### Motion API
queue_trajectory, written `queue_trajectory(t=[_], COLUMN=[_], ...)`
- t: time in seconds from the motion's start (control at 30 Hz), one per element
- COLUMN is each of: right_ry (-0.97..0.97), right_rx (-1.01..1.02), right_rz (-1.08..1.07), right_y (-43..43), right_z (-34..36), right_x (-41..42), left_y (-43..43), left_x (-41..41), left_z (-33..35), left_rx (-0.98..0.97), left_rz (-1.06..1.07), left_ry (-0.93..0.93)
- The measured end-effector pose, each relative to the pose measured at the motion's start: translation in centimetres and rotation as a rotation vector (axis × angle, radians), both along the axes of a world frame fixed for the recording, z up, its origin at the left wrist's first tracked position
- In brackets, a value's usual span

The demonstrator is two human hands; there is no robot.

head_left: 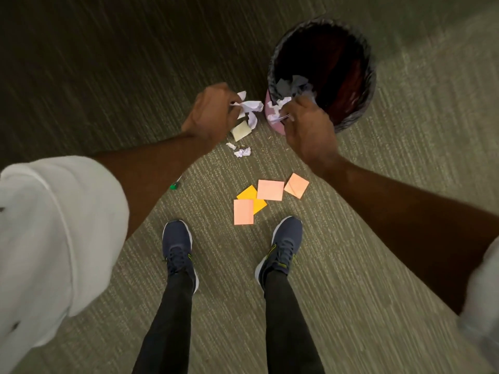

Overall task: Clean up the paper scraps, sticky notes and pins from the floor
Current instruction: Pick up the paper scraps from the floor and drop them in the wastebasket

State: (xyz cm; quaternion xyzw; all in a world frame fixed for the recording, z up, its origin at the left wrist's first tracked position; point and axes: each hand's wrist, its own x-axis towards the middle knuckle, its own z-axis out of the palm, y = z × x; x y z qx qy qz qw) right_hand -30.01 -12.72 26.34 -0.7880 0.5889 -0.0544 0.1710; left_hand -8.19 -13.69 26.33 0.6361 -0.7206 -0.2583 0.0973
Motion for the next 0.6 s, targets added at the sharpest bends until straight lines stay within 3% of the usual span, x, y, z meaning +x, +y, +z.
queue_trajectory(t=[0.33,0.6], right_ry=[-0.037,-0.144], right_rx=[-0.021,0.010], right_rz=[-0.199,-0.177], right_y=[-3.0,-5.5], right_z=[1.2,0.9], right_x=[-6.6,-9.9], left_y=[-4.1,-8.4], left_x=[-9.1,-14.1], left_z=[1.8,1.9], left_rx=[-0.042,-0.080], left_rz=[0.000,-0.077], left_ry=[0.070,0.088])
